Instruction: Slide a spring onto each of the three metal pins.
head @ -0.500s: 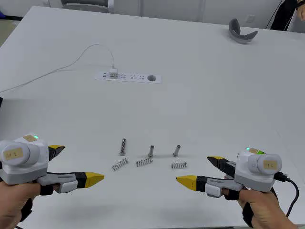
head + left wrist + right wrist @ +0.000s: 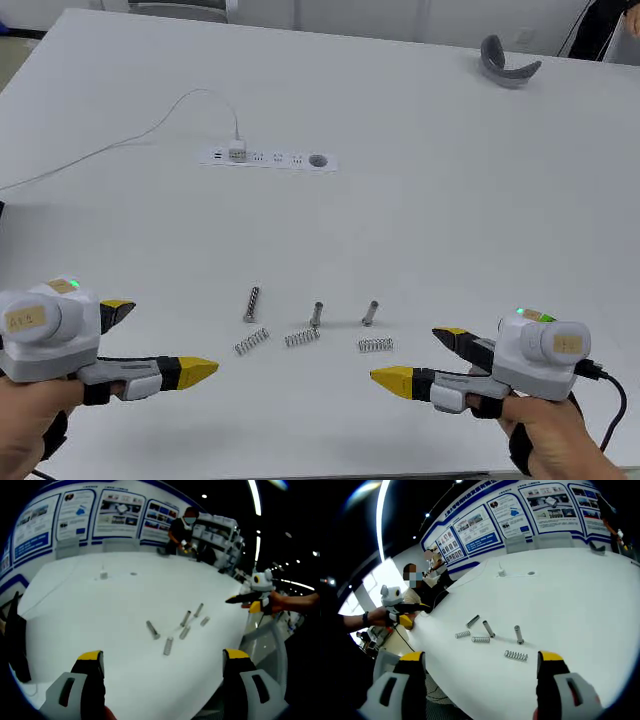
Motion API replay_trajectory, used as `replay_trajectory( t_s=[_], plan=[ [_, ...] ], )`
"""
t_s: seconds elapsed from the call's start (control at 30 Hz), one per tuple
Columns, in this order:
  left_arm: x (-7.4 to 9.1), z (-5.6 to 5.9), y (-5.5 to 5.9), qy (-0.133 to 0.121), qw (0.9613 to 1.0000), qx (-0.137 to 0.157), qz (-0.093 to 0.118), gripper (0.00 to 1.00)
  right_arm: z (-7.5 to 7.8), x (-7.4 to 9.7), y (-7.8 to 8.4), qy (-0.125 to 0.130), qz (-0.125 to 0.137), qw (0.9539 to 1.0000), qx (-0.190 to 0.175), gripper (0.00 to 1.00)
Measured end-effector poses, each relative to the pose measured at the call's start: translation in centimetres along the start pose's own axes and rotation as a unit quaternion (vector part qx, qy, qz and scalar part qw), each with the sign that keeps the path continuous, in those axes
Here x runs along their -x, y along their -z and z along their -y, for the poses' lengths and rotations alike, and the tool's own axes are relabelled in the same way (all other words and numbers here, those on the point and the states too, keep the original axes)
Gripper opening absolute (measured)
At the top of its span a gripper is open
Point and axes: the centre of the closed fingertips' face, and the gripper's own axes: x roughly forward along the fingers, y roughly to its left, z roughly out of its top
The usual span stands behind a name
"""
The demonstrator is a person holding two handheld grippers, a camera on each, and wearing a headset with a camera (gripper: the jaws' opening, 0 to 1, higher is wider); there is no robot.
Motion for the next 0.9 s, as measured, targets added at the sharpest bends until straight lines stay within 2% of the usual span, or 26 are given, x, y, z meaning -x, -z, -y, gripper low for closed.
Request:
replay_trajectory(
  t_s=[0.17, 0.47, 0.7, 0.9],
  plan=[
    [0.0, -0.1, 0.0, -0.001, 1.0, 0.002, -0.001, 1.0, 0.3, 0.2, -0.5, 0.005, 0.021, 0.9997, 0.008, 0.97],
    [-1.0, -0.4, -0.5, 0.0, 1.0, 0.005, -0.003, 1.0, 0.5, 0.5, 0.3, 0.011, 0.007, 0.9998, 0.013, 0.99],
    [-2.5, -0.7, -1.5, 0.005, 1.0, 0.003, -0.003, 1.0, 0.5, 0.8, 0.8, 0.015, 0.0, 0.9998, 0.014, 0.99],
    [-3.9, -1.0, -1.9, 0.009, 0.9999, 0.001, -0.011, 0.98, 0.5, 0.9, 0.9, 0.016, 0.003, 0.9998, 0.01, 0.99]
  ],
)
